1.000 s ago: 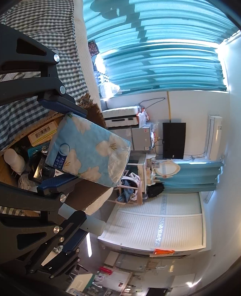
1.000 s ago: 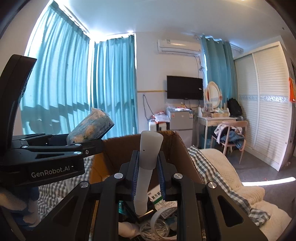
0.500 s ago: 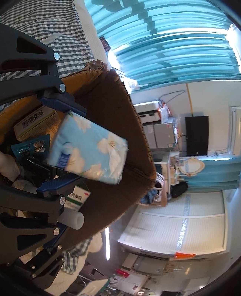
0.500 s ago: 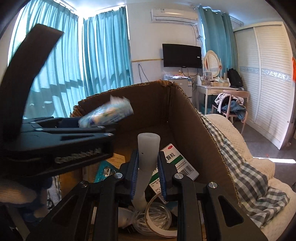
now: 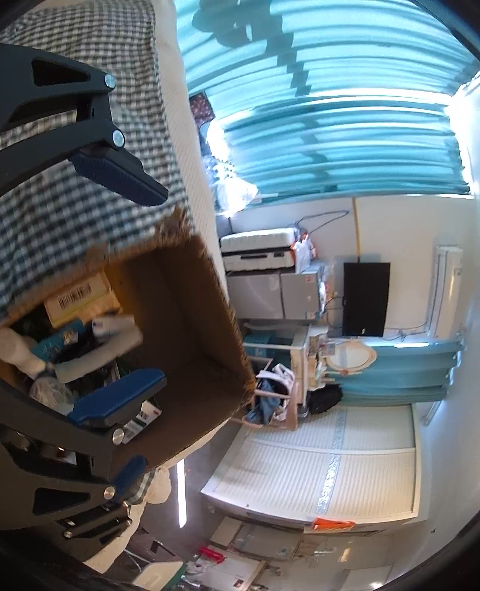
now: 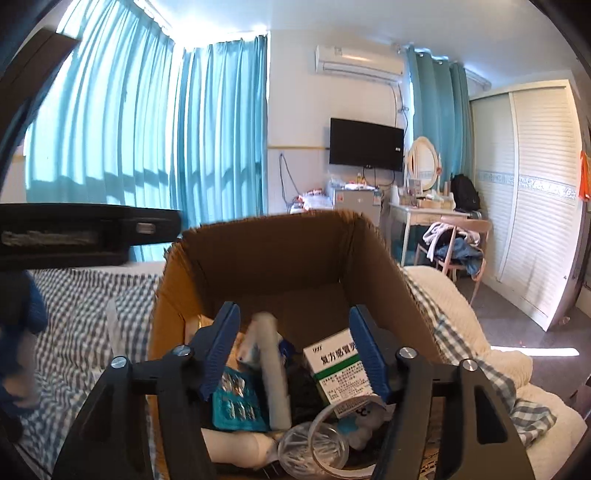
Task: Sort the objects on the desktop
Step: 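Move both open tools back over the items on the bedspread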
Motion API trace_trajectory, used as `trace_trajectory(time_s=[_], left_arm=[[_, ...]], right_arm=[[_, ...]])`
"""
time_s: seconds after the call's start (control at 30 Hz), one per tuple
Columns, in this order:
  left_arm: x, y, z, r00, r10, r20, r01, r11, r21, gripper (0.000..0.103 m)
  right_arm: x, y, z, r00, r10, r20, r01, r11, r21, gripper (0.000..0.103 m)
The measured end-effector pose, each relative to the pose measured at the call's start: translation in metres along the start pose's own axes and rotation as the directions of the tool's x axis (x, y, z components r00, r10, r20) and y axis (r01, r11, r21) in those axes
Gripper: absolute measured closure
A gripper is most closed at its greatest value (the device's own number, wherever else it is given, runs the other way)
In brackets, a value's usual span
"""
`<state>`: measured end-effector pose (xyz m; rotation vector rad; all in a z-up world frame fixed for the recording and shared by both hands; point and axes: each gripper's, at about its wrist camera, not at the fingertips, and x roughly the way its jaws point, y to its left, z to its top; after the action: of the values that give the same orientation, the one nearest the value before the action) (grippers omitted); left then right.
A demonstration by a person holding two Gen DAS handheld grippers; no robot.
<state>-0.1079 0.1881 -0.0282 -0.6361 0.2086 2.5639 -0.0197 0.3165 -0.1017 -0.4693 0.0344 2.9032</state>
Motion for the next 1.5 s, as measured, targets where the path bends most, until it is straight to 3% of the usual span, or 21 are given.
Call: trace_trajectory(time_s=[0.1, 0.27, 0.33, 0.5, 0.63, 0.7, 0.83, 0.9, 1.0, 1.1, 1.23, 1.4, 1.5], left_arm=[[-0.024, 0.020, 0.003, 0.998, 0.062, 0.021, -0.062, 0.998, -0.028, 0.006], [-0.071, 0.055, 0.002, 0.991, 0.118, 0.069, -0.112, 0.990, -0.086, 0.000], [-0.085, 0.065, 0.000, 0.988, 0.139, 0.073, -0.132, 0.987, -0.089, 0.000], [-0.118, 0.089, -0.012, 0.975, 0.200, 0.093, -0.190, 0.976, -0.110, 0.000], [-0.138, 0.114, -0.047, 0.962, 0.247, 0.116, -0.226, 0.959, -0.170, 0.000], [-0.137, 0.124, -0.061, 0.957, 0.275, 0.097, -0.254, 0.949, -0.185, 0.000], [-0.128, 0.143, -0.088, 0.917, 0.399, 0.011, -0.390, 0.903, -0.180, 0.000], [-0.127, 0.144, -0.097, 0.921, 0.390, 0.008, -0.381, 0.903, -0.200, 0.000], [-0.121, 0.155, -0.107, 0.947, 0.321, 0.002, -0.308, 0.911, -0.276, 0.000], [-0.110, 0.161, -0.117, 0.948, 0.316, -0.024, -0.309, 0.904, -0.295, 0.000], [-0.087, 0.159, -0.141, 0.956, 0.277, -0.096, -0.293, 0.914, -0.281, 0.003], [-0.052, 0.165, -0.180, 0.933, 0.284, -0.221, -0.333, 0.914, -0.233, 0.011], [-0.040, 0.181, -0.192, 0.926, 0.271, -0.264, -0.341, 0.899, -0.274, 0.011]], right_arm=[[-0.012, 0.004, 0.005, 0.999, -0.008, 0.044, 0.008, 1.000, 0.001, 0.019], [-0.027, 0.010, 0.018, 0.996, -0.012, 0.091, 0.011, 1.000, 0.009, 0.014], [-0.036, 0.017, 0.022, 0.992, -0.005, 0.123, 0.006, 1.000, -0.004, 0.007], [-0.054, 0.039, 0.033, 0.985, 0.061, 0.164, -0.057, 0.998, -0.028, 0.006], [-0.065, 0.056, 0.036, 0.976, 0.099, 0.192, -0.088, 0.994, -0.062, 0.001], [-0.069, 0.064, 0.036, 0.967, 0.156, 0.201, -0.147, 0.987, -0.061, 0.001], [-0.068, 0.078, 0.034, 0.949, 0.262, 0.176, -0.258, 0.965, -0.045, 0.011], [-0.067, 0.091, 0.029, 0.948, 0.269, 0.169, -0.259, 0.963, -0.081, 0.012], [-0.062, 0.106, 0.023, 0.945, 0.295, 0.142, -0.281, 0.953, -0.112, 0.017], [-0.051, 0.119, 0.015, 0.940, 0.326, 0.100, -0.313, 0.942, -0.123, 0.027], [-0.033, 0.143, -0.003, 0.932, 0.361, 0.029, -0.353, 0.923, -0.153, 0.028], [-0.010, 0.158, -0.024, 0.929, 0.366, -0.050, -0.369, 0.913, -0.173, 0.028], [0.006, 0.165, -0.038, 0.921, 0.375, -0.105, -0.388, 0.903, -0.184, 0.028]])
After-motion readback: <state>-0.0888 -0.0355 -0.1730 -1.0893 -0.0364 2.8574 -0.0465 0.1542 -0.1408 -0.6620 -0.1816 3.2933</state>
